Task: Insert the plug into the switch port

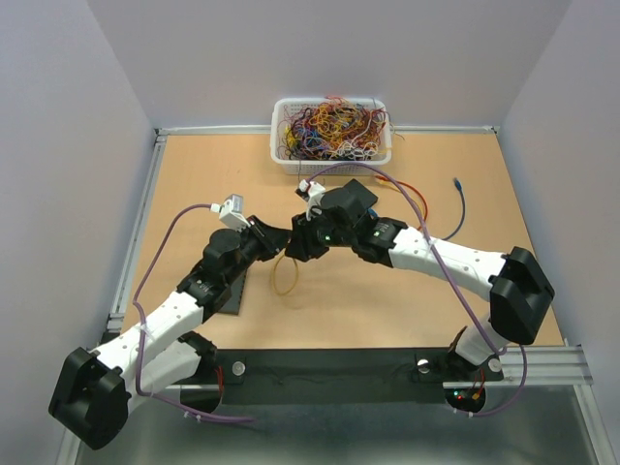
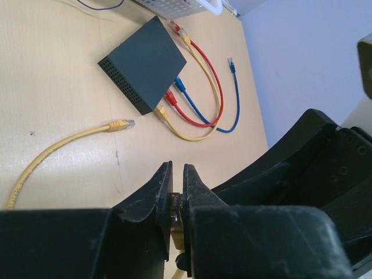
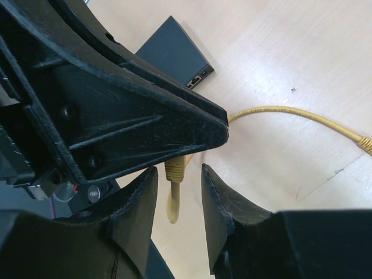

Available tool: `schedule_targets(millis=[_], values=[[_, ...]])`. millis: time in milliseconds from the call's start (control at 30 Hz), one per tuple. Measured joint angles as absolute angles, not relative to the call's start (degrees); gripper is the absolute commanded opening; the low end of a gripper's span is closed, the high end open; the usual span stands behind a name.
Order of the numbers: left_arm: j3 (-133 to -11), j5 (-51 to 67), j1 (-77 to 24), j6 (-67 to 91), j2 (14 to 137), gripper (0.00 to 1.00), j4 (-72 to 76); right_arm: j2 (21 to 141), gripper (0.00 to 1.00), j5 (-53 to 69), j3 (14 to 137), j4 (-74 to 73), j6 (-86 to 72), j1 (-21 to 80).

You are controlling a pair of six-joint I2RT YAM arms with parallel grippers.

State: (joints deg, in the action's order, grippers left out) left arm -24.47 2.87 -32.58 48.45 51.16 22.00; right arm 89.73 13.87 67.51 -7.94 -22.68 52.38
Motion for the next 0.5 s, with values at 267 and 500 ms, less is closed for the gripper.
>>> schedule_targets(millis=[267, 500], values=[[-24.47, 2.68, -32.67, 48.45, 51.24, 0.0, 22.0, 89.73, 0.36, 13.06, 68.55, -7.94, -22.68, 52.6], [-24.47, 2.68, -32.69, 48.45, 51.24, 0.0, 22.0, 90.63, 0.35, 12.95, 68.55, -7.94, -22.7, 52.6]])
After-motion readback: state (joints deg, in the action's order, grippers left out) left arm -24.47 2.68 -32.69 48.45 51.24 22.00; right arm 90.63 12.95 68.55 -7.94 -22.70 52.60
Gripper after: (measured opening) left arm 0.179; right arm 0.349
